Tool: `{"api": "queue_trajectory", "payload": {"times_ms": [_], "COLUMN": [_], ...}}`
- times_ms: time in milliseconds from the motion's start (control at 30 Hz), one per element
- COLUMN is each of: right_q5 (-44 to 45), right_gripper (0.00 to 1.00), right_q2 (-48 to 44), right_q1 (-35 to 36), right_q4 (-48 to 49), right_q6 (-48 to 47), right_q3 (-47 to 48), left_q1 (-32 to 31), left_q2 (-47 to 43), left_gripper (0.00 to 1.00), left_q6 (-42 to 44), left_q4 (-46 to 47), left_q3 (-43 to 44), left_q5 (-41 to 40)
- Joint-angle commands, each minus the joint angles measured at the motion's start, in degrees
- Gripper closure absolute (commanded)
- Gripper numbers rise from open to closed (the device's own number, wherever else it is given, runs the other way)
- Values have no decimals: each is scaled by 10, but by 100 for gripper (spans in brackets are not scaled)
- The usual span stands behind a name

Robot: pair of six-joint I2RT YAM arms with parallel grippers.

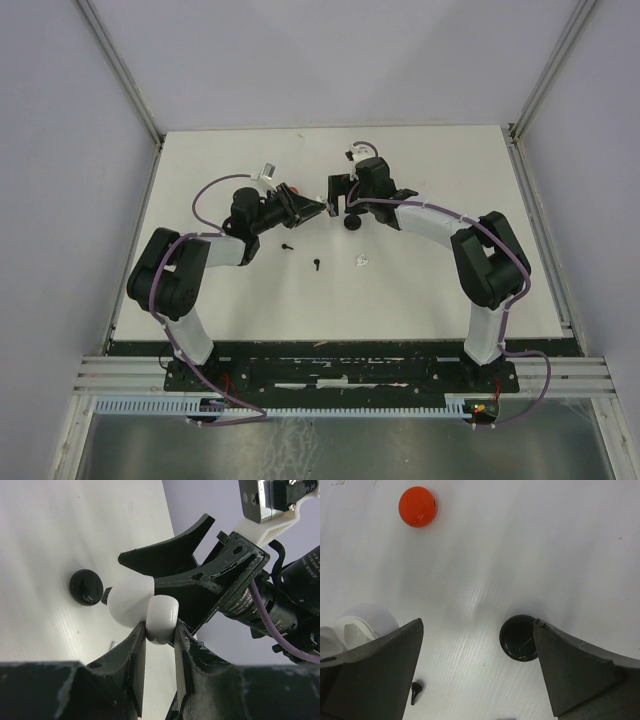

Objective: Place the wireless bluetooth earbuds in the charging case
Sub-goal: Open the charging case, then pick up the earbud from the center of the board.

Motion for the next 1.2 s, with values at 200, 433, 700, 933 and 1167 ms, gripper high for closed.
{"api": "queue_trajectory", "payload": {"times_ms": [200,433,700,933,1167], "right_q5": [53,135,185,182,88], "right_gripper": [1,1,0,1,14], "right_q2": [-78,-161,-225,-250,-227], "right_q1": [11,-3,-4,-4,-3], "right_q4": [13,-53,-139,-173,-218], "right_q6": [0,-12,-38,-43,-55], "right_q3": [-38,-81,-93,-124,-125], "left_q1": [17,49,64,79,88], "left_q2": [-8,16,117,180,160], "left_gripper": [75,75,75,76,77], "left_q6": [-22,-56,-242,-354,-319], "left_q4": [49,130,370,487,427], "left_q3": [-13,-20,-1,2,-6], "left_q5": [41,112,201,236,262]}}
